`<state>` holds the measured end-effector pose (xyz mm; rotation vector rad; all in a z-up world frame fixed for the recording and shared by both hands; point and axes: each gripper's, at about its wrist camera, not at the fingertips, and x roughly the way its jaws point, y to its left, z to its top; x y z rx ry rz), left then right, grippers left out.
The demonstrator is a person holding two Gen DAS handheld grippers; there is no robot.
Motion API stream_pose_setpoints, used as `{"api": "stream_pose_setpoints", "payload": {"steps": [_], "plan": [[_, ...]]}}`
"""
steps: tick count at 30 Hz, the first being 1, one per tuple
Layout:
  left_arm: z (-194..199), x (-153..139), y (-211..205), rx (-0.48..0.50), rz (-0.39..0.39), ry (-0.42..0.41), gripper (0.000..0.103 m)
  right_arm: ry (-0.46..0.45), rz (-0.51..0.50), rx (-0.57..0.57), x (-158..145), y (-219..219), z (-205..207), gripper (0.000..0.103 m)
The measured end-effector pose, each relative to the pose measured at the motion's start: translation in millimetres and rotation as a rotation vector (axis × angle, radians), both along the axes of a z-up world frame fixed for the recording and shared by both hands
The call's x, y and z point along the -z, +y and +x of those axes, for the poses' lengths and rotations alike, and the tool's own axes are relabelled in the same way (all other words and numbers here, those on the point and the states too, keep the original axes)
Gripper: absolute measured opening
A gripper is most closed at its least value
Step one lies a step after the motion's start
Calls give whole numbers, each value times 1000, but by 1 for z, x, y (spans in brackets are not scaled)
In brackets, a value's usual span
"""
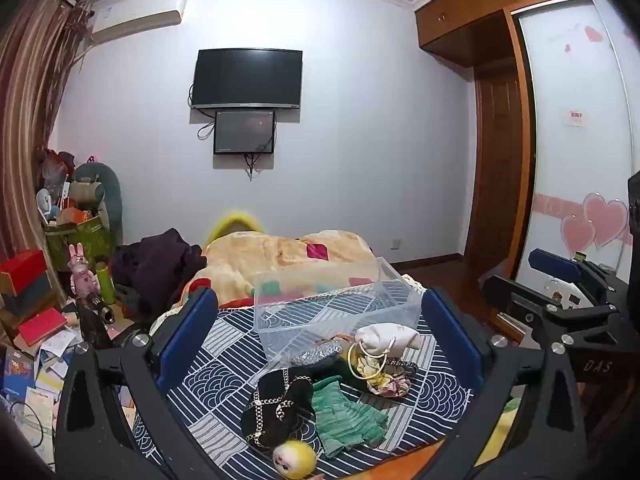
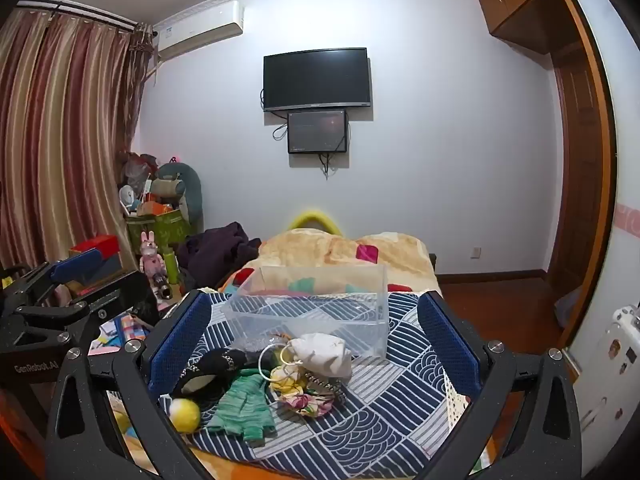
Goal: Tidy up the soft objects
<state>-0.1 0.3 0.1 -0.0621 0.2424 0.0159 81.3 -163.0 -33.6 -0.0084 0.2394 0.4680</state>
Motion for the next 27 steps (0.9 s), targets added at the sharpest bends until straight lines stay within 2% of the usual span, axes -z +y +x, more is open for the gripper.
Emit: {"api": "stream_pose_setpoints", "payload": {"steps": [11, 13, 27], "plan": [[-6, -8, 0, -6, 25, -17, 103, 3, -3, 0, 1, 0, 0, 103], [-3, 0, -3, -4, 37, -12, 103, 3, -3, 0, 1, 1, 1, 103], [-2, 2, -2, -3, 40, -14, 103, 0, -5, 2, 2, 1, -1, 103]]}}
